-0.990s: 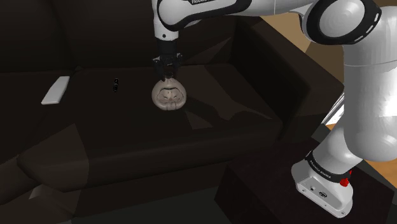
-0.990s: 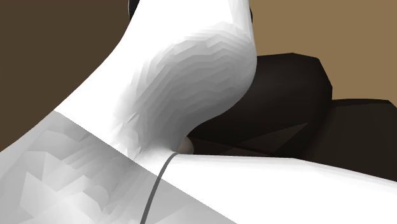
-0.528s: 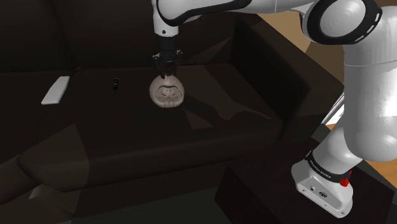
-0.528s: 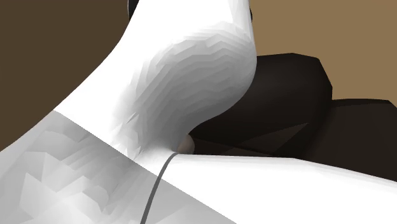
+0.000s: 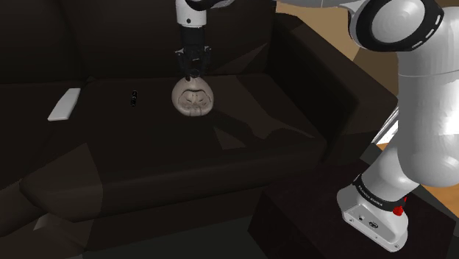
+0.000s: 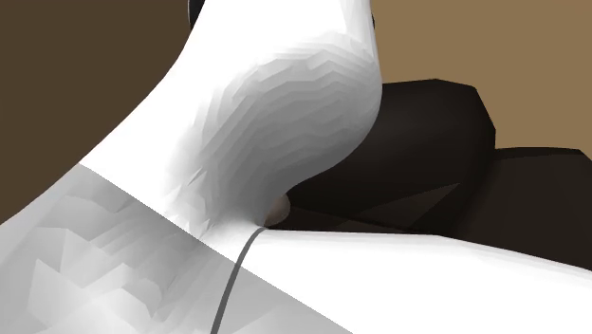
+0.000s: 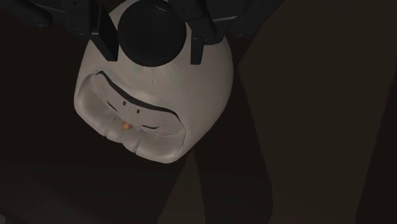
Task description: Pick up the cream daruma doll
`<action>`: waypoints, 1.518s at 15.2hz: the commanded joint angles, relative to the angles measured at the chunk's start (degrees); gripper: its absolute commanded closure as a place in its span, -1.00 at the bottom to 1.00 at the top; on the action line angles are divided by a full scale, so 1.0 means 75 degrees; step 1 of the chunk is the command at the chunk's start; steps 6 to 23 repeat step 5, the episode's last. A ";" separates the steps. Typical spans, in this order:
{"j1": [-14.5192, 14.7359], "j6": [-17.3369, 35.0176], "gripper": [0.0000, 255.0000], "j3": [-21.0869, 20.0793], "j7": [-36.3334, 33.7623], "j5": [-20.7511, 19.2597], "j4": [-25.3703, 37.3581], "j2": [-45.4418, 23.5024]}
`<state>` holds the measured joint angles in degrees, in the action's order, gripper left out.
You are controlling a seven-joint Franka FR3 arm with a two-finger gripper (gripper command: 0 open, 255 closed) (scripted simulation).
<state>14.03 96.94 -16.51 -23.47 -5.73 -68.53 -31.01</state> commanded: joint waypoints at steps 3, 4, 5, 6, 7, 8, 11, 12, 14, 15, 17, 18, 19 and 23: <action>0.0063 -0.0486 1.00 0.0002 0.0003 -0.0022 0.0615 -0.0106; 0.0065 -0.0502 1.00 0.0002 0.0003 -0.0022 0.0632 -0.0107; 0.0065 -0.0504 1.00 0.0002 0.0003 -0.0022 0.0635 -0.0109; 0.0065 -0.0504 1.00 0.0002 0.0003 -0.0022 0.0635 -0.0109; 0.0065 -0.0504 1.00 0.0002 0.0003 -0.0022 0.0635 -0.0109; 0.0065 -0.0504 1.00 0.0002 0.0003 -0.0022 0.0635 -0.0109; 0.0065 -0.0504 1.00 0.0002 0.0003 -0.0022 0.0635 -0.0109; 0.0065 -0.0504 1.00 0.0002 0.0003 -0.0022 0.0635 -0.0109; 0.0065 -0.0504 1.00 0.0002 0.0003 -0.0022 0.0635 -0.0109; 0.0065 -0.0504 1.00 0.0002 0.0003 -0.0022 0.0635 -0.0109; 0.0065 -0.0504 1.00 0.0002 0.0003 -0.0022 0.0635 -0.0109; 0.0065 -0.0504 1.00 0.0002 0.0003 -0.0022 0.0635 -0.0109; 0.0065 -0.0504 1.00 0.0002 0.0003 -0.0022 0.0635 -0.0109; 0.0065 -0.0504 1.00 0.0002 0.0003 -0.0022 0.0635 -0.0109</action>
